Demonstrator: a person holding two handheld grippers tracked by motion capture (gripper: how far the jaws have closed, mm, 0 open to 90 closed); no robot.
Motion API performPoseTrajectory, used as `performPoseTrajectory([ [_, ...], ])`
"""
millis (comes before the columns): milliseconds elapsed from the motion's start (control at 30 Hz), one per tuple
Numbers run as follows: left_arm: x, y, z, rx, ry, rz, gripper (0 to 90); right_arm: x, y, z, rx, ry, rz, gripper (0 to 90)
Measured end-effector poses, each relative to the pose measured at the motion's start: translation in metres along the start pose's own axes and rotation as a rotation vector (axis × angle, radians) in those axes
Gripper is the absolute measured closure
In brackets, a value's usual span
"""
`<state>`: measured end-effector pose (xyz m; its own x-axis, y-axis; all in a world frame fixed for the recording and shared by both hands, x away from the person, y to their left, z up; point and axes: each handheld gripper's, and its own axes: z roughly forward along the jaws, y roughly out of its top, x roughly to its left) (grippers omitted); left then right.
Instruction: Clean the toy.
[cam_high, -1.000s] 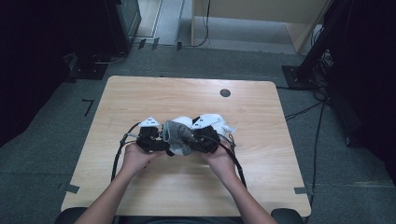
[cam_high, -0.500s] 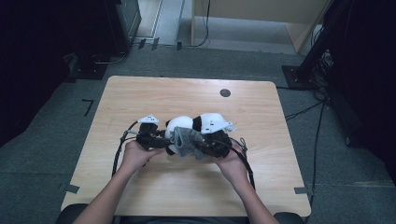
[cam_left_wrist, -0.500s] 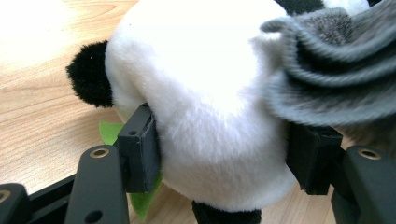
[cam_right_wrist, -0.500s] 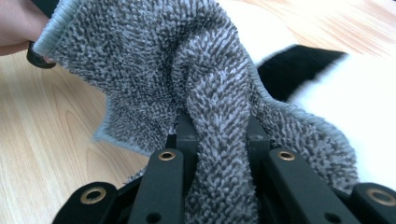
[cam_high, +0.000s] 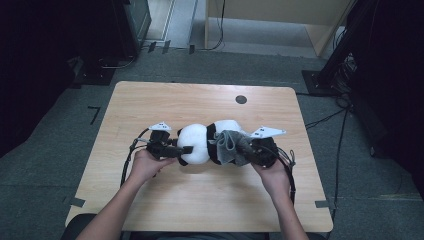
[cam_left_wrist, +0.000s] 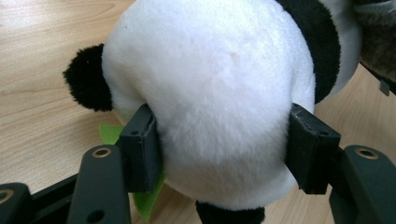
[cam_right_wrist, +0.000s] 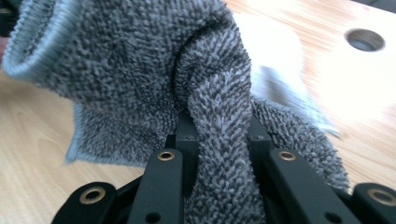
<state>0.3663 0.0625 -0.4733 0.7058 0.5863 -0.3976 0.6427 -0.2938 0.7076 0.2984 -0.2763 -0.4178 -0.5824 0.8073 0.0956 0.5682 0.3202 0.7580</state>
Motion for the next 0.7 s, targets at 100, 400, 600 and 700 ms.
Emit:
performPoseTrajectory([
  [100, 0.000, -0.001, 0.000, -0.003, -0.002, 0.000, 36.7, -0.011, -0.004, -0.003, 0.000, -0.025, 0.017, 75.2],
  [400, 0.001, -0.002, 0.000, -0.010, -0.005, 0.004, 36.3, -0.032, -0.014, -0.004, 0.001, -0.068, 0.078, 75.1],
  [600, 0.000, -0.002, 0.000, -0.010, -0.004, 0.002, 35.8, -0.044, -0.019, -0.007, -0.011, -0.087, 0.126, 75.1],
  [700, -0.001, 0.000, 0.000, -0.007, -0.002, 0.002, 35.8, -0.042, -0.012, -0.019, -0.056, -0.085, 0.135, 75.2],
])
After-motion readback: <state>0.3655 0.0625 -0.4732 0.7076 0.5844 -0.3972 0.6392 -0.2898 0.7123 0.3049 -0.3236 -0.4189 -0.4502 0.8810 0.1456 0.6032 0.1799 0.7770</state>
